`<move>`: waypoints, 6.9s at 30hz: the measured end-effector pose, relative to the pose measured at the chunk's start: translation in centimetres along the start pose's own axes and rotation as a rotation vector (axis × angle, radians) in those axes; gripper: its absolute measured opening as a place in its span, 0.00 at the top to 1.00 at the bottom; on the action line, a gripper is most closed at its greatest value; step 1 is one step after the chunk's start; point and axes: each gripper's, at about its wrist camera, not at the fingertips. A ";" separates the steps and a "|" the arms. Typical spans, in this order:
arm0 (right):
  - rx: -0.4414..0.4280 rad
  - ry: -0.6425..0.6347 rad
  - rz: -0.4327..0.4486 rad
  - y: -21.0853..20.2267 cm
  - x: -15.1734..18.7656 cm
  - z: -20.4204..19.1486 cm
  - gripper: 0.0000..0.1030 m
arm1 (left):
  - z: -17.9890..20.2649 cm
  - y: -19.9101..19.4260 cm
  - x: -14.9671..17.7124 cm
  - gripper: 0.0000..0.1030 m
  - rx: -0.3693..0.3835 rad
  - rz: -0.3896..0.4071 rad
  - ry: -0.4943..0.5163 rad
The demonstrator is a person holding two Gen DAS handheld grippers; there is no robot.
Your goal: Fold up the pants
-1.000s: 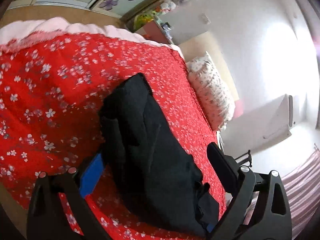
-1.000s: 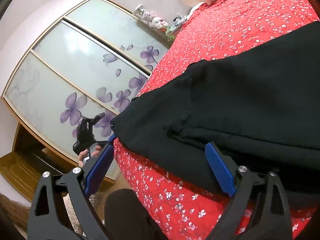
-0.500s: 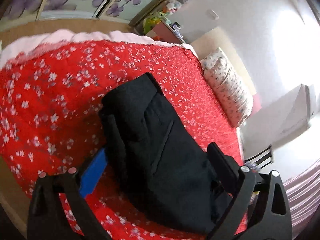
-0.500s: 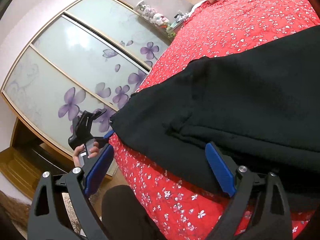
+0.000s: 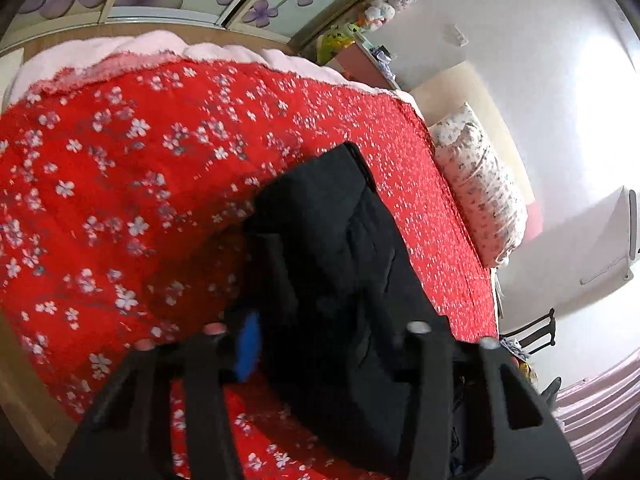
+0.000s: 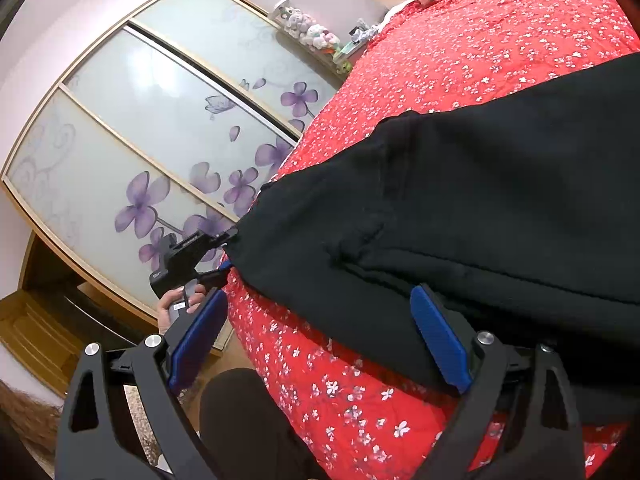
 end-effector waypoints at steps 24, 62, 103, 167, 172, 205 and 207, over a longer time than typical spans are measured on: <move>-0.054 0.005 0.063 -2.5 0.1 0.4 0.08 | 3.6 -0.6 -0.6 0.79 -0.019 0.040 0.053; -0.029 0.400 0.799 -23.3 4.9 9.8 0.01 | 35.4 14.8 35.3 0.81 -0.001 -0.291 0.940; -0.077 0.337 0.285 -16.1 2.6 10.0 0.06 | 25.0 11.9 29.2 0.04 0.020 -0.198 0.902; 0.330 0.271 0.061 -13.3 -2.0 10.4 0.01 | 20.6 13.9 20.2 0.02 0.309 -0.336 0.668; 0.283 0.147 0.087 -13.8 -2.3 7.6 0.01 | 20.5 14.0 20.1 0.02 0.301 -0.337 0.669; 0.180 0.248 0.173 -15.4 -0.5 10.4 0.62 | 18.4 12.2 17.2 0.02 0.507 -0.314 0.479; 0.184 0.183 0.191 -15.5 -0.8 9.1 0.63 | 18.2 11.7 16.6 0.02 0.519 -0.287 0.458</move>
Point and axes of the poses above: each gripper's, at about its wrist camera, not at the fingertips, and y roughly the way its jaws point, z to its right, x to its underside, and after that the axes turned 9 degrees about -z, right-handed
